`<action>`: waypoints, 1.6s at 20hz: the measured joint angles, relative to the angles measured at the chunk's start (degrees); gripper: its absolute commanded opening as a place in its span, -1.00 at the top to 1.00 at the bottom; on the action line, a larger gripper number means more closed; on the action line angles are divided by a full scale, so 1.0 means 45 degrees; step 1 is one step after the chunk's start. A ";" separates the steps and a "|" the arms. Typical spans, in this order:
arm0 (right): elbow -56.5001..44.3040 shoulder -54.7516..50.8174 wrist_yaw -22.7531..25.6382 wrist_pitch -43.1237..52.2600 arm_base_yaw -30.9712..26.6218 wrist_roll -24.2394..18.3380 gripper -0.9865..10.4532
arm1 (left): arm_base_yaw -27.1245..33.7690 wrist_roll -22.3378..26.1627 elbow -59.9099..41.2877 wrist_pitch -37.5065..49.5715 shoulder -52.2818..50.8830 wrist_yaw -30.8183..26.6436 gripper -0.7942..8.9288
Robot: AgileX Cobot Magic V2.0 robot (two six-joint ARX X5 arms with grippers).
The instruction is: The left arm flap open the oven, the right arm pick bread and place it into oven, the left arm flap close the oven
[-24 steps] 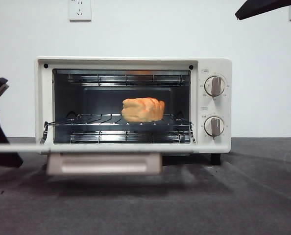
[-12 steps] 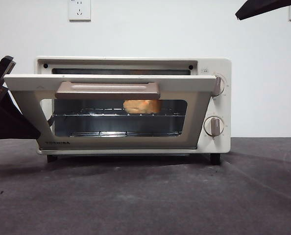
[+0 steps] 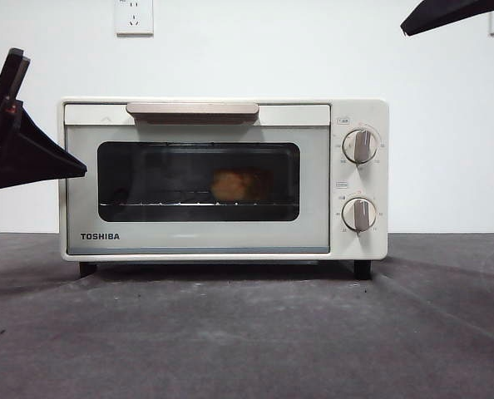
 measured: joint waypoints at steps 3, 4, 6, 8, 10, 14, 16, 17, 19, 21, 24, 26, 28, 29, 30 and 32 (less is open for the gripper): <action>0.0000 0.0000 0.0000 -0.0005 0.0000 0.0000 0.17 | 0.0000 -0.0044 -0.0005 0.0000 0.0000 0.0005 0.81; 0.0000 0.0000 0.0000 -0.0005 0.0000 0.0000 0.17 | 0.0000 -0.0049 -0.0005 -0.0005 -0.0005 0.0073 0.80; 0.0000 0.0000 0.0000 -0.0005 0.0000 0.0000 0.17 | -0.0010 -0.0053 -0.0010 -0.0199 -0.0267 0.0364 0.80; 0.0000 0.0000 0.0000 -0.0005 0.0000 0.0000 0.17 | -0.0068 -0.0049 -0.0015 -0.0442 -0.1059 0.0389 0.80; 0.0000 0.0000 0.0000 -0.0005 0.0000 0.0000 0.17 | -0.0121 -0.0049 -0.0015 -0.0942 -0.2259 0.0379 0.80; 0.0000 0.0000 0.0034 0.0000 0.0000 0.0000 0.17 | -0.0389 0.0078 -0.0010 -0.2909 -0.5236 -0.0044 0.80; 0.0000 0.0000 0.0049 0.0063 0.0000 0.0000 0.17 | -0.0563 0.0500 0.0029 -0.4663 -0.6907 -0.0719 0.80; 0.0000 0.0000 0.0049 0.0102 0.0000 0.0000 0.17 | -0.0656 0.0811 0.0131 -0.5663 -0.7587 -0.1049 0.80; 0.0000 0.0000 0.0248 0.0204 0.0000 0.0000 0.17 | -0.0894 0.1763 0.0646 -0.8208 -0.8825 -0.1933 0.80; 0.0000 0.0000 0.0393 0.0243 0.0000 0.0000 0.17 | -0.1122 0.3070 0.1525 -1.0899 -0.9816 -0.3016 0.80; 0.0000 0.0000 0.0665 0.0248 0.0000 0.0000 0.17 | -0.1409 0.5163 0.2968 -1.4542 -1.0559 -0.4376 0.80; 0.0000 0.0000 0.0719 0.0248 0.0000 0.0000 0.17 | -0.1457 0.6314 0.3759 -1.6334 -1.0720 -0.4886 0.80; 0.0000 0.0000 0.0714 0.0243 0.0000 0.0000 0.17 | -0.1457 0.6999 0.4114 -1.7121 -1.0812 -0.4940 0.80; 0.0000 0.0000 0.0714 0.0248 0.0000 0.0000 0.17 | -0.1457 0.7184 0.4153 -1.7248 -1.0880 -0.4945 0.80; 0.0000 0.0000 0.0719 0.0248 0.0000 0.0000 0.17 | -0.1457 0.7325 0.4153 -1.7257 -1.0933 -0.4954 0.80; 0.0000 0.0000 0.0719 0.0248 0.0000 0.0000 0.22 | -0.1457 0.7402 0.4153 -1.7262 -1.0972 -0.4949 0.80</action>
